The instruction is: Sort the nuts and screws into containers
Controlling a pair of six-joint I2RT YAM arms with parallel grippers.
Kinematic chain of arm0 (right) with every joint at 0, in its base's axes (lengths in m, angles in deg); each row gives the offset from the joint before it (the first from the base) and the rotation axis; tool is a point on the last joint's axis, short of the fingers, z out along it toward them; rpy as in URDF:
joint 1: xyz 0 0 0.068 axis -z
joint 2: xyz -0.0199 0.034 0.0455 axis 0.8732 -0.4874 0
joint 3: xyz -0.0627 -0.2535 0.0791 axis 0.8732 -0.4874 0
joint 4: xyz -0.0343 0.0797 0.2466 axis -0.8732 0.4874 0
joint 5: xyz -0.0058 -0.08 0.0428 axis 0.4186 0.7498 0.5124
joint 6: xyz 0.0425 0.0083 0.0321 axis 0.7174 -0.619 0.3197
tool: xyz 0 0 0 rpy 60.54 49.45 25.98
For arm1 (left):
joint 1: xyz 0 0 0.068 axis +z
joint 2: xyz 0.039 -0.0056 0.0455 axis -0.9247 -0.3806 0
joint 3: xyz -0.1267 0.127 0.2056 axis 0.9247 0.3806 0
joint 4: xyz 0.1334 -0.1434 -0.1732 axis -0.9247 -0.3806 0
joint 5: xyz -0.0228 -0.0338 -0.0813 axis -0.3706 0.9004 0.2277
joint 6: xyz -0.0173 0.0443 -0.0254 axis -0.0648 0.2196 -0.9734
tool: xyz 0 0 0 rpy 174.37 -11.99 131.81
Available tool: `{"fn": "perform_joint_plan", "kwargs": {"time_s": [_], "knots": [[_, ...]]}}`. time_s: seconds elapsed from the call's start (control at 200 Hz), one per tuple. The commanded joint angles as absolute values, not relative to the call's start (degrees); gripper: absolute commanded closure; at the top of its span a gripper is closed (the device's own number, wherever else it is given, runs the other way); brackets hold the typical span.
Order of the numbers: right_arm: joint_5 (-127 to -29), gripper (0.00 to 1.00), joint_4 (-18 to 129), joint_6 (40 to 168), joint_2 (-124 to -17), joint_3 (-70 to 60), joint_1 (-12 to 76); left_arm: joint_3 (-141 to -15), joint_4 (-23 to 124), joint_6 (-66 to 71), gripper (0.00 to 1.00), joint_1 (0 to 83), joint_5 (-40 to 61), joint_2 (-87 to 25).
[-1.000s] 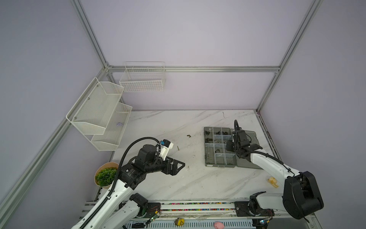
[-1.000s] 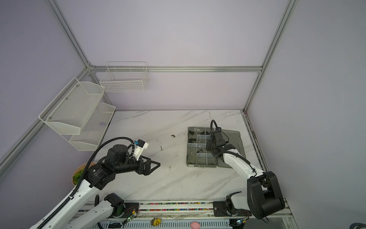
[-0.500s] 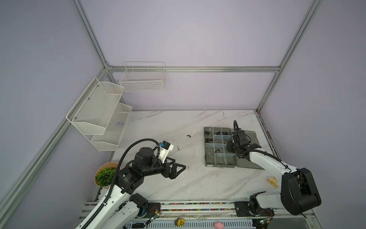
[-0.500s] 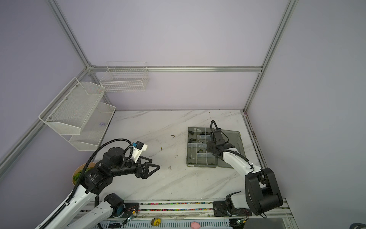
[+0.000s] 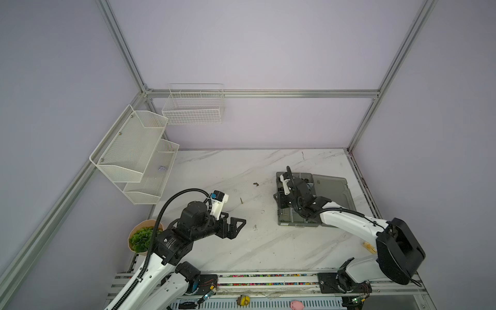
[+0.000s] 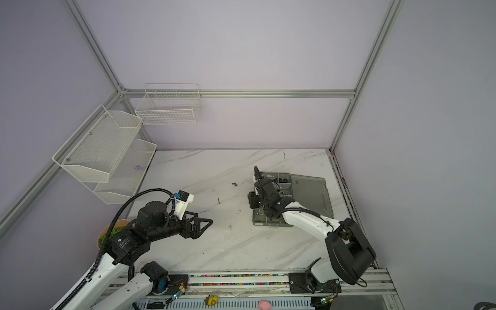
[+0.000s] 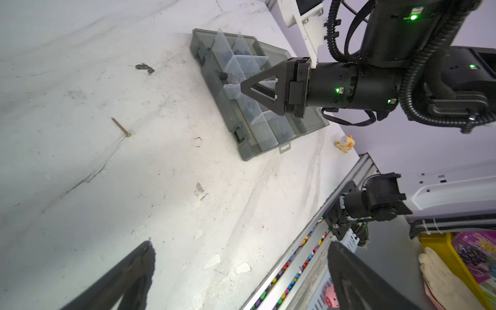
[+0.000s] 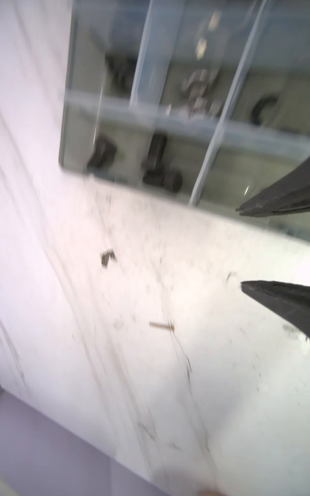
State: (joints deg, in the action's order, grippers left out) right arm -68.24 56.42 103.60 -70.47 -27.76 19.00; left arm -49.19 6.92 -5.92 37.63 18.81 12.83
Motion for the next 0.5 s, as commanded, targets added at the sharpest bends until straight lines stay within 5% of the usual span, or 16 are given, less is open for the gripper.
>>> {"fn": "perform_joint_plan", "kwargs": {"time_s": [0.0, 0.205, 0.495], "knots": [[-68.72, 0.57, 49.80, 104.67, -80.35, -22.09, 15.44, -49.76, 6.14, -6.54, 0.00, 38.43, 14.18, 12.67], [-68.39, 0.57, 47.16, 106.22, -97.41, -10.78, 12.16, -49.59, 6.05, -6.83, 0.00, 38.89, 12.85, 13.78], [-64.91, 0.56, 48.78, 105.91, -106.36, -3.39, 9.00, -49.67, 6.05, -6.99, 0.00, 38.91, 12.83, 13.57]]}}
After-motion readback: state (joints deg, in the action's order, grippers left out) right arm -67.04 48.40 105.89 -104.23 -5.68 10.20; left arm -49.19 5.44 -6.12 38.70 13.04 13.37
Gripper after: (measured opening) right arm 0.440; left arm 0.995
